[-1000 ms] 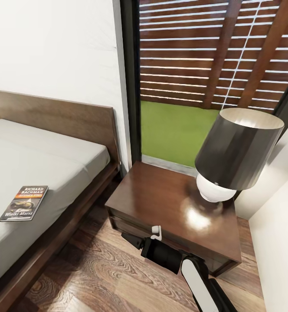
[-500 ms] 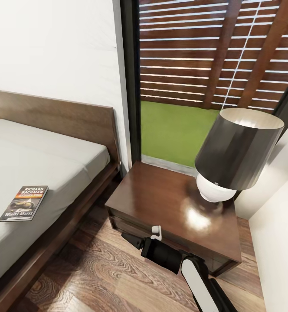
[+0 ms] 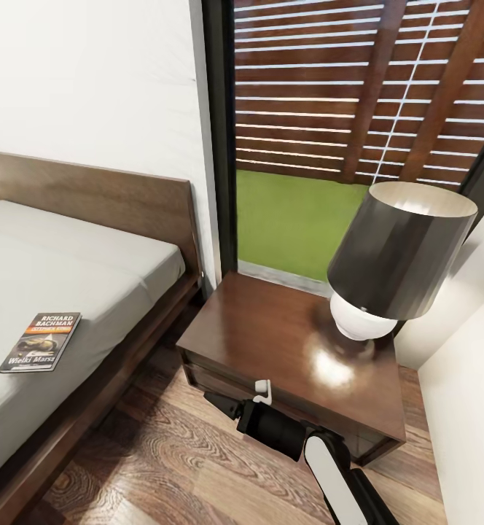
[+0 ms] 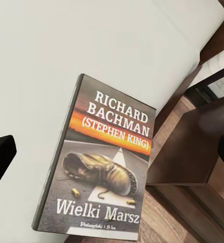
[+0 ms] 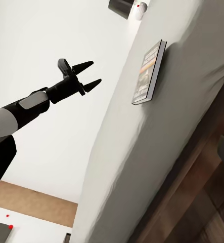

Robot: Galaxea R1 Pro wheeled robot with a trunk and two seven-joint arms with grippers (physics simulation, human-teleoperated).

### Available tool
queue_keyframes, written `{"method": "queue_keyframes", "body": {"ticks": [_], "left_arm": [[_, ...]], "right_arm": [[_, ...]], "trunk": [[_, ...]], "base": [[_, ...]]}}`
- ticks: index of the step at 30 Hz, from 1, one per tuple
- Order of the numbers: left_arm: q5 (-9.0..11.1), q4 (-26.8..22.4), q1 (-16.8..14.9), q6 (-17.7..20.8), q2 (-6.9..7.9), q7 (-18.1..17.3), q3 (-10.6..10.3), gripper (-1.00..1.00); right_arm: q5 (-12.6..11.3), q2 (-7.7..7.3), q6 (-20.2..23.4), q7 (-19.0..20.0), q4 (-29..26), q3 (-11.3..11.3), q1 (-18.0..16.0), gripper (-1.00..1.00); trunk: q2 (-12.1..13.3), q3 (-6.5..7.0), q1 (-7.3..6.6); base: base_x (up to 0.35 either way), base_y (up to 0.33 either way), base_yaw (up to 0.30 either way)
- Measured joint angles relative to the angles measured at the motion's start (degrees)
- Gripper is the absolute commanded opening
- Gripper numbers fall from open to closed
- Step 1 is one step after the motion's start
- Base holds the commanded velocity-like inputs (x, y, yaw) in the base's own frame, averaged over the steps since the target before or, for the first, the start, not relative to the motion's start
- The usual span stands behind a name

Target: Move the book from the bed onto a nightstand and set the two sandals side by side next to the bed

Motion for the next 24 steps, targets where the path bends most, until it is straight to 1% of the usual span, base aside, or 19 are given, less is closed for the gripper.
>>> {"method": "queue_keyframes", "body": {"ticks": [12,24], "left_arm": [[0.03,-0.54,0.07,0.03,0.07,0.02,0.24,1.00],[0.18,-9.03,0.12,0.89,-0.35,-0.29,0.17,1.00]], "right_arm": [[0.00,0.00,0.00,0.00,0.00,0.00,0.00,1.00],[0.00,0.00,0.00,0.00,0.00,0.13,0.00,1.00]], "trunk": [[0.00,0.00,0.00],[0.00,0.00,0.00]], "base": [[0.000,0.000,0.000],[0.000,0.000,0.000]]}}
